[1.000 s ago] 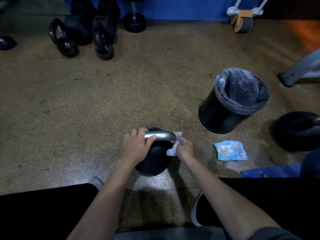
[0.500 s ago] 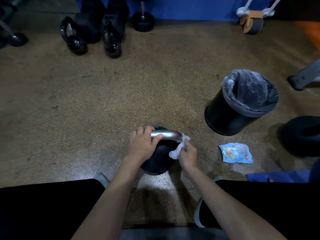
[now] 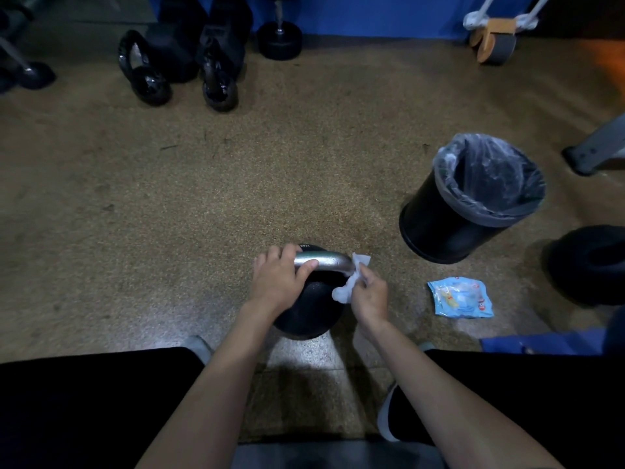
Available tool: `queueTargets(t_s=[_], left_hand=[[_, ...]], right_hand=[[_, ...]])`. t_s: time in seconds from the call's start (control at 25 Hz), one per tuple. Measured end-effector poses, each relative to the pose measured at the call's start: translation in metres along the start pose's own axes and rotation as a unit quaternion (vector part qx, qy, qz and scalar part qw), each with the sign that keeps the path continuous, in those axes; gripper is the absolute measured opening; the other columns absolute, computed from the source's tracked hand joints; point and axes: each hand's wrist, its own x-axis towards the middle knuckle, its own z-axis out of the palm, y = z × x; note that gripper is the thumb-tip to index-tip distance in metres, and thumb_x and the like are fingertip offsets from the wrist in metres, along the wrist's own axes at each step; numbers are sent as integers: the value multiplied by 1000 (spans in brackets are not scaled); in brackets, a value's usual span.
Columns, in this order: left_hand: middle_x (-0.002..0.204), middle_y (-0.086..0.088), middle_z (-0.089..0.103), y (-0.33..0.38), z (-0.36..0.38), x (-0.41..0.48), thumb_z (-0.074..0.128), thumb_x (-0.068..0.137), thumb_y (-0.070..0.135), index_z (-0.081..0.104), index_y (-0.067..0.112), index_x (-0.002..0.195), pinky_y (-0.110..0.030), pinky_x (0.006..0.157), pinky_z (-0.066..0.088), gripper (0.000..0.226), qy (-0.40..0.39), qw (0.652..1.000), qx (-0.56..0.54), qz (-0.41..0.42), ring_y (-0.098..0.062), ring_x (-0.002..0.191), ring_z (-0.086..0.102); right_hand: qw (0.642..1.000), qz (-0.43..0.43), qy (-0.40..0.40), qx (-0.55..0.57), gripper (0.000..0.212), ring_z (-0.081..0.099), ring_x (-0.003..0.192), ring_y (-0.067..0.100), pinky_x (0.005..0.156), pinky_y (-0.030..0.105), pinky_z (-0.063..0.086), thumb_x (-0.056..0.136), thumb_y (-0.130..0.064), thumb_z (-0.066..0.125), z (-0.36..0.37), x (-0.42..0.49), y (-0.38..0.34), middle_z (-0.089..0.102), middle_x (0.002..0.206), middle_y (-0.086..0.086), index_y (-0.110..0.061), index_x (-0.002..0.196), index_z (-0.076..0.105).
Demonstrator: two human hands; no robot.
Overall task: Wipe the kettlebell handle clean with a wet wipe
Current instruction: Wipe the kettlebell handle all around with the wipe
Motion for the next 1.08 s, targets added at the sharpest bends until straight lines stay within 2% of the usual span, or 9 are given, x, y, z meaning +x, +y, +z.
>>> queueTargets(t_s=[0.08,0.28,0.44,0.64,0.8,0.88,0.96,1.08], left_hand=[[126,-11,48,1,-1,-1,37,93,54,44,22,129,-40,106,29,49,0,1000,0,2,-32,116,43],[127,-11,47,2,-1,-2,37,93,53,44,22,129,-39,106,27,49,-2,1000,-6,1,-31,118,41],[128,-11,47,1,-1,-2,37,93,53,43,22,130,-39,107,27,49,-6,1000,-7,-1,-31,118,41],[127,-10,47,0,1,0,36,93,54,43,22,130,-38,106,28,49,-5,1000,-6,1,-30,118,42],[128,-10,47,1,-1,-1,36,93,54,43,22,130,-38,105,28,49,-3,1000,-2,5,-30,117,41],[127,-10,46,1,0,0,36,93,54,43,22,130,-39,105,28,49,-4,1000,-4,3,-30,117,41],[127,-10,47,1,0,0,36,93,55,43,23,129,-39,105,28,49,-5,1000,-5,2,-31,117,41],[127,-11,47,0,0,-1,37,92,55,44,22,129,-39,106,28,49,-4,1000,-6,0,-32,116,41]], right_hand=[[1000,-4,3,-7,40,58,112,21,102,39,46,94,-4,41,2,-4,5,61,124,7,-14,132,52],[1000,2,6,19,40,57,114,19,102,37,45,94,-2,41,1,-5,3,60,126,5,-13,131,53],[999,51,-7,4,42,53,117,21,104,36,42,92,-1,41,2,-10,13,56,130,8,-10,132,51],[999,15,12,30,40,55,114,16,103,33,44,95,-3,41,4,-11,6,57,122,-3,-12,132,52],[999,42,-6,19,40,55,112,17,101,32,44,93,-2,41,0,-5,4,58,126,4,-11,131,53],[999,25,-1,30,41,55,110,15,101,31,45,93,-2,41,0,-2,-1,58,122,1,-13,131,52],[1000,9,12,23,41,57,112,17,102,34,45,94,-2,42,2,-8,-1,59,122,0,-13,132,52],[1000,24,11,13,42,57,115,24,103,39,45,92,0,41,5,-11,10,60,126,9,-10,131,53]])
